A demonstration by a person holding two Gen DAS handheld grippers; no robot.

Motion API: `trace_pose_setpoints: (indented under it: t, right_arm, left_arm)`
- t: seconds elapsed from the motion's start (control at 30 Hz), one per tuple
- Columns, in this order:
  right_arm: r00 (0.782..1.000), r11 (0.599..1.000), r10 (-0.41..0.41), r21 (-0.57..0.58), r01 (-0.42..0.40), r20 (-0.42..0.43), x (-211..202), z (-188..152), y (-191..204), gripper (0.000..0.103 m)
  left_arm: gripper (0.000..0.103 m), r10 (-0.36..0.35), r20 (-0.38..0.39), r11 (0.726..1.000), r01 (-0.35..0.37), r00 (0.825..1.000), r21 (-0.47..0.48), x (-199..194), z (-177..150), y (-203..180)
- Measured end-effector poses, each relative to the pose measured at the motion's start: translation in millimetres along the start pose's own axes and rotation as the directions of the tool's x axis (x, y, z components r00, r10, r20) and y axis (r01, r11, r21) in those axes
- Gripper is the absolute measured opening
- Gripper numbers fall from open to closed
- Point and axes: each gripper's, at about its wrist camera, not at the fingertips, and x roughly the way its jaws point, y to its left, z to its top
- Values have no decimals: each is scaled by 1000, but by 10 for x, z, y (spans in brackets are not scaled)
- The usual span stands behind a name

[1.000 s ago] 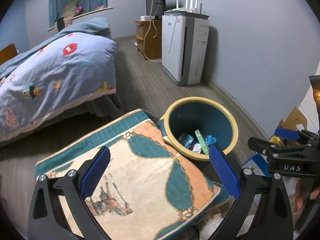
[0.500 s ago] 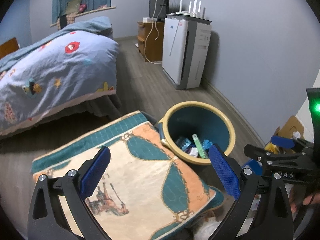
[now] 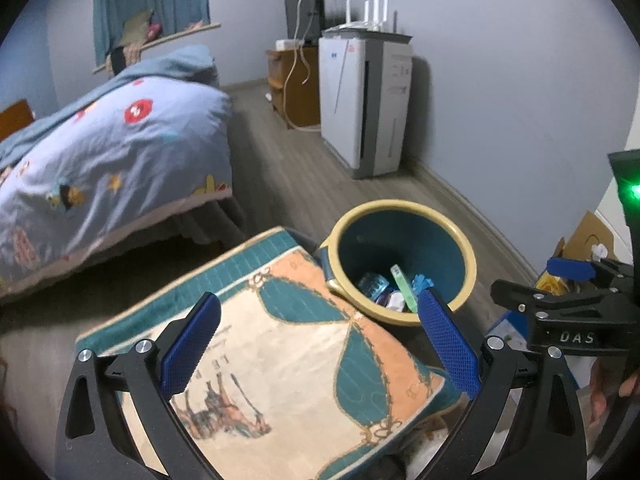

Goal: Collect trash

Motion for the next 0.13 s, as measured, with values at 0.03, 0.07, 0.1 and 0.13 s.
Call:
trace_pose_setpoints:
  t: [0.03,0.07,0.1,0.13]
  right_arm:
    - [1000,1000,2,-1,-2,-1,0,-2,-3,97]
    - [1000,1000,2,-3,-2,-2,2,-8,4,97]
    - [1000,1000,2,-5,-2,-4,4,-18,11,97]
    - [1000,1000,1,-6,-1,-5,4,-27,16,97]
  left_arm:
    - [98,1,-3,1000,-1,1000,-8,5,-4,18]
    - [98,0,-8,1000,0,1000,-19,9,-6,40]
    - [98,-5,-9,1000,5,1000,-26,9,-6,59]
    - [98,-9,-10,999,9,1000,-33,10,-8,78]
